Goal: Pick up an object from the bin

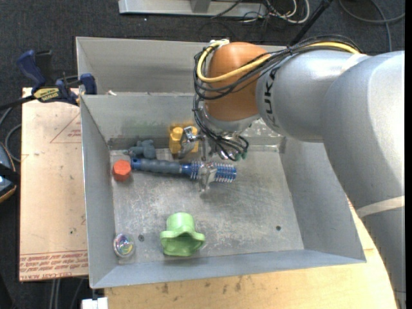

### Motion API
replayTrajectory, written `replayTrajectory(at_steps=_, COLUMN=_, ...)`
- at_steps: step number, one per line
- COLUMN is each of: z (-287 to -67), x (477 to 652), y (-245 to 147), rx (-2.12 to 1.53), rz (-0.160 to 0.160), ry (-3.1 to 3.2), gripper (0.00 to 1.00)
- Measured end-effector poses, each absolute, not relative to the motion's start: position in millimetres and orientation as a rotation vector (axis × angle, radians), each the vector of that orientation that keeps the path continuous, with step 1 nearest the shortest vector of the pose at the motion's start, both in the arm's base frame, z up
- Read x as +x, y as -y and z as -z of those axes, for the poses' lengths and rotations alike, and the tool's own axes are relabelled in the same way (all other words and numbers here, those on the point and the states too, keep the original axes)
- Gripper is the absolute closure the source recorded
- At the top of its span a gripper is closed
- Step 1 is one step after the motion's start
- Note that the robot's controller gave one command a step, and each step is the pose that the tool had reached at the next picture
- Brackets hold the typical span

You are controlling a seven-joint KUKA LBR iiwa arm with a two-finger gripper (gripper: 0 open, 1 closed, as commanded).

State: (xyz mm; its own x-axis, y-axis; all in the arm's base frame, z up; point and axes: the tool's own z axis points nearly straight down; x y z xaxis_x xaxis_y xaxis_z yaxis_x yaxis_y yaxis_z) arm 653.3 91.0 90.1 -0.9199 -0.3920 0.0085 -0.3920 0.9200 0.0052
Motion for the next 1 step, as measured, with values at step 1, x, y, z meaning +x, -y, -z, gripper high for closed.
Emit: replayTrajectory(at_steps=1, z=-88.2, x=654.9, y=-89.6, rx=0.624, rz=0.003, ry=3.079, gripper=1.00)
